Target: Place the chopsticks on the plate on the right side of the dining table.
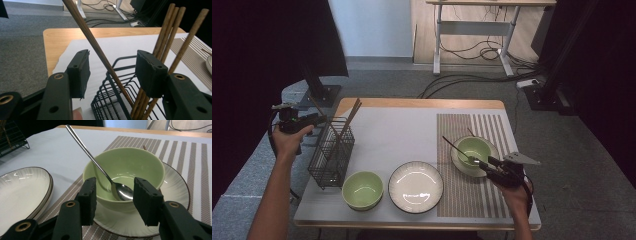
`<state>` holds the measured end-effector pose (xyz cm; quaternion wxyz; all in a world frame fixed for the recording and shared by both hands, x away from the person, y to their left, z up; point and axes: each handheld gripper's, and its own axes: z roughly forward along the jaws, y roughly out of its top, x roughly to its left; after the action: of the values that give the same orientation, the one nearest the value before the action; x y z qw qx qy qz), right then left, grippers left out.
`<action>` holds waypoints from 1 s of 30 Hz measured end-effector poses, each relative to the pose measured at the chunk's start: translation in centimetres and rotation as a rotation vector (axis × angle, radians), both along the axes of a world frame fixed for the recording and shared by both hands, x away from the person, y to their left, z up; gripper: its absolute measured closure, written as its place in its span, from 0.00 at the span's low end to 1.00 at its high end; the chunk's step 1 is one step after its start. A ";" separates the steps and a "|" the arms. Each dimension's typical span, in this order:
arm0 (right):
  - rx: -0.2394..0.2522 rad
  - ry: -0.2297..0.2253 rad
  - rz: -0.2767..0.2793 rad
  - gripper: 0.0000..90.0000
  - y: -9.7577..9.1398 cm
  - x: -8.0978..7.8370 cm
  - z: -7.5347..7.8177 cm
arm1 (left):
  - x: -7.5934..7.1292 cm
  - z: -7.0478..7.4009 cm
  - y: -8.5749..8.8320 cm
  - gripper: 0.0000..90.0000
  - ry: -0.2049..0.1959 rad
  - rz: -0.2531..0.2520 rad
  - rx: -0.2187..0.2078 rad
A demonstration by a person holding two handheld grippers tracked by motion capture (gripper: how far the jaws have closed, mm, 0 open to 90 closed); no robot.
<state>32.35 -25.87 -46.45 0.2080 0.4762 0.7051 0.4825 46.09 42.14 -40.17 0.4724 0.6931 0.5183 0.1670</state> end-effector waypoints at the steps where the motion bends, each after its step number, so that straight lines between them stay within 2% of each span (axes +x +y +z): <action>1: 0.000 0.002 0.000 0.60 -0.1 0.0 0.0 | 0.2 -0.1 0.0 0.50 0.000 0.002 0.000; 20: -0.010 -0.001 -0.008 0.60 -0.1 -0.1 0.0 | 1.5 -0.5 0.2 0.54 0.003 0.016 -0.009; 30: -0.011 0.000 -0.014 0.60 -0.3 -0.2 0.0 | 2.0 -0.7 0.3 0.62 0.007 0.025 -0.025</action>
<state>32.14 -26.17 -46.48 0.2138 0.4801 0.7044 0.4772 48.12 42.40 -40.89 0.4772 0.6812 0.5304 0.1640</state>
